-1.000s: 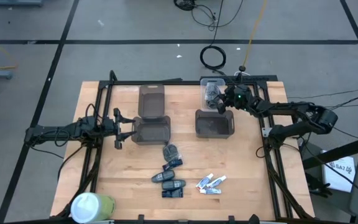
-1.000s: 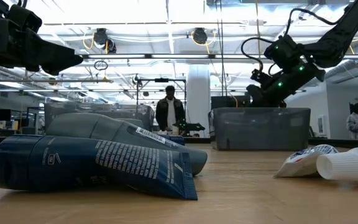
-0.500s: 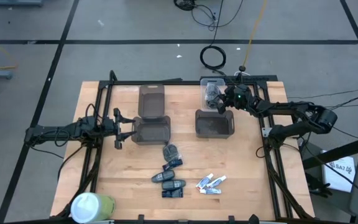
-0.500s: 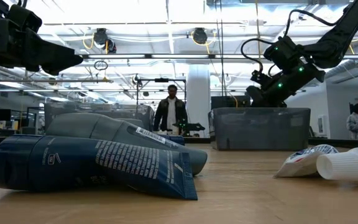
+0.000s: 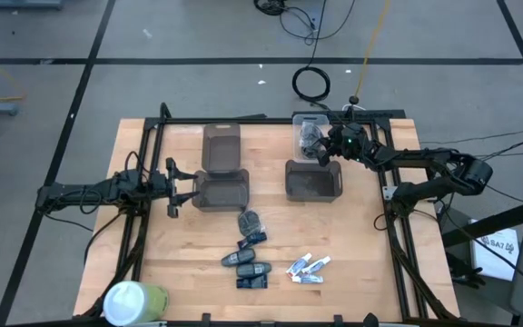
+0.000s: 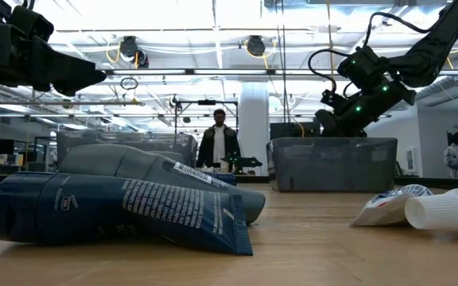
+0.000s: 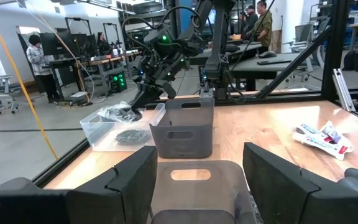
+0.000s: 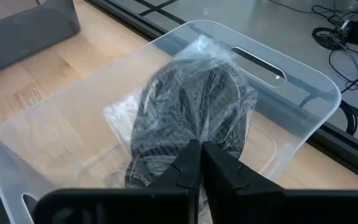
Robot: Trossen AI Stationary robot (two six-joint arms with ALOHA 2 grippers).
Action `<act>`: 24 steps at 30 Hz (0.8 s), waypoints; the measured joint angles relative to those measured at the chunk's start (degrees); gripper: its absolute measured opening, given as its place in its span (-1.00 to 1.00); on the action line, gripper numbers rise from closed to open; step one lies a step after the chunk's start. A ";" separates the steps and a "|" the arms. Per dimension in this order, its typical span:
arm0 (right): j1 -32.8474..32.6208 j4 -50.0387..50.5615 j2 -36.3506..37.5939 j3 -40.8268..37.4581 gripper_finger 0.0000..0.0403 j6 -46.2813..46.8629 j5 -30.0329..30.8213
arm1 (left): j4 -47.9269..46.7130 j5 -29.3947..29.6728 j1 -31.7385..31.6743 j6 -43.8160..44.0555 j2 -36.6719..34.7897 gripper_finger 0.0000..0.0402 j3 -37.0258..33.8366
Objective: Pick & Place Travel size toiletries
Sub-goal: Put the bottom black hairbrush into the transparent bin, then put the black hairbrush into the transparent bin
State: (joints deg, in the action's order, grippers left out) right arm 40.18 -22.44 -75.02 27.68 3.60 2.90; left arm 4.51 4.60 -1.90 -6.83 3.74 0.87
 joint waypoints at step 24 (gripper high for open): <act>-2.95 4.07 17.76 0.00 -0.71 2.81 -13.45 | 0.02 0.00 0.00 0.00 0.00 0.17 0.00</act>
State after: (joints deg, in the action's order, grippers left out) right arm 37.24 -18.37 -57.26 27.68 6.41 -10.56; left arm 4.54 4.60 -1.90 -6.83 3.74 0.87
